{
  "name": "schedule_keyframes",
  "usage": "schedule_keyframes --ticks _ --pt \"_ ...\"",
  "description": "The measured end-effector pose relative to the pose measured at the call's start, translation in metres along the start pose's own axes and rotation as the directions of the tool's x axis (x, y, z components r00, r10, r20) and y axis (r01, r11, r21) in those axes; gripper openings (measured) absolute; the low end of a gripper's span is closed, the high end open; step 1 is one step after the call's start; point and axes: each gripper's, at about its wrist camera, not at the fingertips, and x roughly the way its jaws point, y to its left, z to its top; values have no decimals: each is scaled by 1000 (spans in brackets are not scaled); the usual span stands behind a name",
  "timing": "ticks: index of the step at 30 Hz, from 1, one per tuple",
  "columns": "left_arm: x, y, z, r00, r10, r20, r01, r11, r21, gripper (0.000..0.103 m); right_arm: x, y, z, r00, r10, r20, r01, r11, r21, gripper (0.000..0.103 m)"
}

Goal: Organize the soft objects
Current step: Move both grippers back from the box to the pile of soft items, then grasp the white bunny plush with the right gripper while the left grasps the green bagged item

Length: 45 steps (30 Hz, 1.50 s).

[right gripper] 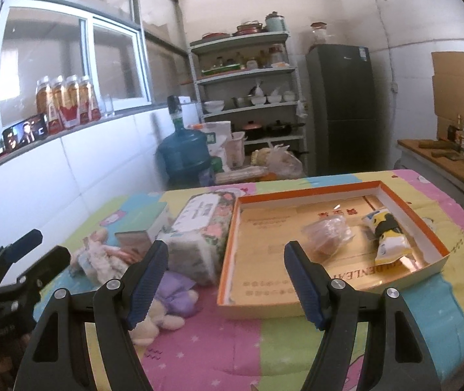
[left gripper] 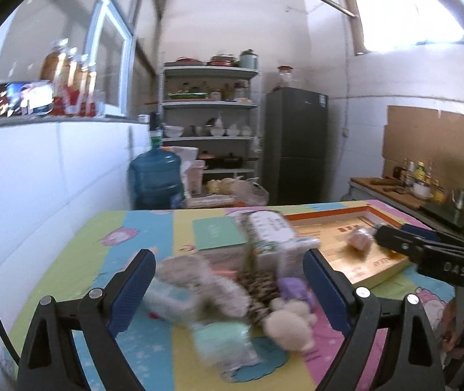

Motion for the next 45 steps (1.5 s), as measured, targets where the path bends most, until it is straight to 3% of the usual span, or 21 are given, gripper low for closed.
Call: schedule_keyframes --ticks 11,19,32,45 --pt "-2 50 -21 997 64 -44 -68 995 -78 93 10 15 -23 998 37 -60 -36 999 14 75" --pt "4 60 -36 995 51 -86 -60 993 -103 93 31 37 -44 985 101 -140 -98 995 25 75" --pt "11 75 -48 992 29 -125 -45 991 -123 93 65 68 -68 962 120 -244 -123 992 2 75" --pt "19 78 -51 990 -6 -142 -10 993 -116 93 83 79 -69 962 103 -254 -106 994 4 77"
